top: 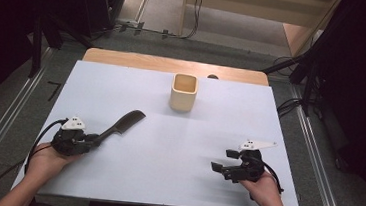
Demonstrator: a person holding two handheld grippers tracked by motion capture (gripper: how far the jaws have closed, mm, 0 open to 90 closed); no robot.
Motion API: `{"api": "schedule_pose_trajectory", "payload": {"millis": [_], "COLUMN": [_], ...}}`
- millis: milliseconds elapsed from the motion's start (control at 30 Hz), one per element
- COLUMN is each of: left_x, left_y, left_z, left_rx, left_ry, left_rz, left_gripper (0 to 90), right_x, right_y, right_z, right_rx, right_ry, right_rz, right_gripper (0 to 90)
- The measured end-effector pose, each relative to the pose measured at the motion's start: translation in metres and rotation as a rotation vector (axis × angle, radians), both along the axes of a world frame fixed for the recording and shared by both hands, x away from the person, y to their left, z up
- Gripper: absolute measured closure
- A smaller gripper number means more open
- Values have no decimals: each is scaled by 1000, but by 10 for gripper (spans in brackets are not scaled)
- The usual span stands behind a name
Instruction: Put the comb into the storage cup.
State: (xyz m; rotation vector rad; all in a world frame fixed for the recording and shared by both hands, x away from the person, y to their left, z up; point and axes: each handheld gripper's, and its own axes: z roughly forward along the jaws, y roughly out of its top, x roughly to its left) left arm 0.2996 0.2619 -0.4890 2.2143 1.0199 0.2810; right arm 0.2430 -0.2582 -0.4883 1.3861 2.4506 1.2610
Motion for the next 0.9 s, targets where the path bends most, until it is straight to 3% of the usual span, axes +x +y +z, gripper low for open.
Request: {"api": "schedule_pose_trajectory", "payload": {"millis": [167, 333, 567, 900], "left_x": [0, 1, 2, 11], "left_y": [-1, -1, -4, -13], "left_z": [6, 13, 22, 31], "left_rx": [-36, -108, -177, -286], "left_ry": [-2, 12, 23, 54], "left_rz": [5, 14, 18, 49], "left_gripper": [738, 737, 737, 736], "right_x": [0, 0, 0, 1], "right_y": [0, 1, 5, 12], "right_z": [0, 0, 1, 7], "right_rx": [1, 3, 47, 72], "right_ry": [0, -2, 21, 6], "right_rz": [1, 4, 4, -1], "right_gripper": [125, 125, 125, 125]}}
